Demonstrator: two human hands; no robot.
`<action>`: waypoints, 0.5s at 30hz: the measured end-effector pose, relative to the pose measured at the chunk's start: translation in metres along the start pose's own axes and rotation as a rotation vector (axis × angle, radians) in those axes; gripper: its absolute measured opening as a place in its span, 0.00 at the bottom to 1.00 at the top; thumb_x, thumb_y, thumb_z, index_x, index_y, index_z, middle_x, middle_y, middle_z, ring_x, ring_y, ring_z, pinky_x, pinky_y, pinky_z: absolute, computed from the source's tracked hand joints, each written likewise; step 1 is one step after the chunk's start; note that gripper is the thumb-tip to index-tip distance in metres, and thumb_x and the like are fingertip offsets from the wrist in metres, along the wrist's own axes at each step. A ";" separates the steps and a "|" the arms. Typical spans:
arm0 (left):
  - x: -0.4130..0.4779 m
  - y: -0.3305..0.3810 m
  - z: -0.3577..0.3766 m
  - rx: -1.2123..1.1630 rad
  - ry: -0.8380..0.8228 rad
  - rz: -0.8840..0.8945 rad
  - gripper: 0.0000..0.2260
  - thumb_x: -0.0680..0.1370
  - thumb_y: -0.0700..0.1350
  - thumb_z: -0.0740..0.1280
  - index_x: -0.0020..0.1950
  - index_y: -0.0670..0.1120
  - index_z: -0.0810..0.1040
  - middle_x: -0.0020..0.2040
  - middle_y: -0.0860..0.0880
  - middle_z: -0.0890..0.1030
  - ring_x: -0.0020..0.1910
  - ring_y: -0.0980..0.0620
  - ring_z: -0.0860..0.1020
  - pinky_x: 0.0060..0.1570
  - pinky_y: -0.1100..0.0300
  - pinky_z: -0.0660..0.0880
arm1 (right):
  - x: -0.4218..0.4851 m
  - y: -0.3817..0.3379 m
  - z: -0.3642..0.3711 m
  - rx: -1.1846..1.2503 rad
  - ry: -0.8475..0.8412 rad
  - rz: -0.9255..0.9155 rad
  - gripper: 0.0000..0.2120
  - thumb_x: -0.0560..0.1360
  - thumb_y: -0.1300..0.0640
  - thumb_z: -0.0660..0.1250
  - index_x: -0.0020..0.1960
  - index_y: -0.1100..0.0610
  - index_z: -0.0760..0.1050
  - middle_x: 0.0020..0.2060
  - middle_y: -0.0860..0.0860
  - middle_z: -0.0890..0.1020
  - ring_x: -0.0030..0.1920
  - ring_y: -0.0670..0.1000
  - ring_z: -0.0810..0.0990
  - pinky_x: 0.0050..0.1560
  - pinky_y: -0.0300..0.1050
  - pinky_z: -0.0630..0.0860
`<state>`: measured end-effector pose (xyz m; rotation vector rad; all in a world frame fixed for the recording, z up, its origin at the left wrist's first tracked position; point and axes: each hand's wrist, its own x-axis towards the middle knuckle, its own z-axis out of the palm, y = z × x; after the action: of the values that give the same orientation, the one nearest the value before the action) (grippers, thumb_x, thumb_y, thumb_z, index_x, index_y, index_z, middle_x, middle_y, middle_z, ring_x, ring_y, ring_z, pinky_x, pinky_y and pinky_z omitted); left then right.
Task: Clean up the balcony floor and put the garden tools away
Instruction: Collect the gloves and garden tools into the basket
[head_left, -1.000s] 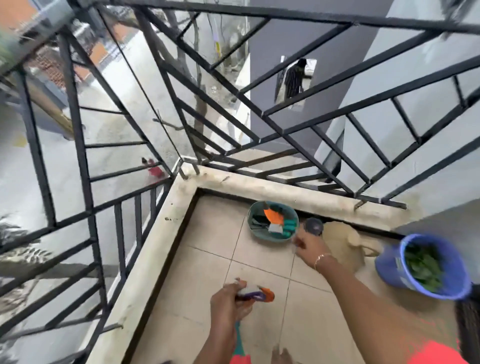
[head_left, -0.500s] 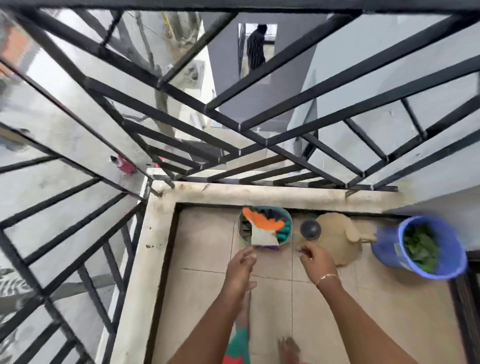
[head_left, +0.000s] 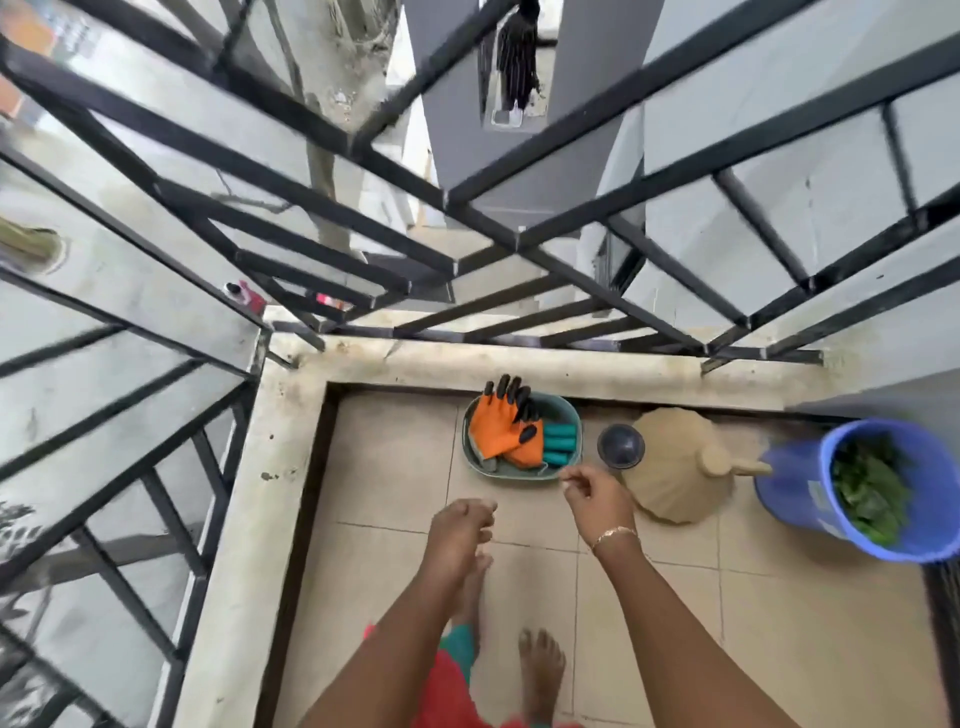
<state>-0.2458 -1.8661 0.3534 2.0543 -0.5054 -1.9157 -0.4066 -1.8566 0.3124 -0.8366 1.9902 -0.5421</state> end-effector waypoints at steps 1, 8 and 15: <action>0.016 -0.002 0.004 -0.021 0.011 0.006 0.06 0.78 0.37 0.61 0.50 0.43 0.77 0.40 0.48 0.75 0.36 0.54 0.72 0.29 0.65 0.69 | 0.012 0.009 0.009 0.045 0.016 0.009 0.09 0.73 0.68 0.63 0.45 0.58 0.80 0.44 0.54 0.82 0.47 0.54 0.79 0.49 0.42 0.72; 0.172 -0.037 0.026 0.121 0.027 0.088 0.07 0.77 0.39 0.62 0.40 0.46 0.73 0.37 0.47 0.75 0.33 0.51 0.71 0.33 0.62 0.67 | 0.128 0.084 0.099 0.342 0.177 -0.032 0.06 0.73 0.69 0.64 0.44 0.61 0.78 0.40 0.54 0.79 0.41 0.51 0.76 0.47 0.45 0.73; 0.426 -0.039 0.059 0.929 0.041 0.693 0.32 0.74 0.68 0.52 0.73 0.53 0.65 0.73 0.49 0.65 0.75 0.45 0.57 0.70 0.46 0.59 | 0.253 0.106 0.135 0.399 0.172 -0.034 0.14 0.71 0.66 0.65 0.33 0.49 0.72 0.32 0.54 0.78 0.33 0.53 0.76 0.36 0.47 0.72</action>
<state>-0.2780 -2.0165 -0.0503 1.8961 -2.0640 -1.2903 -0.4247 -1.9773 0.0326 -0.5910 1.9289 -1.0204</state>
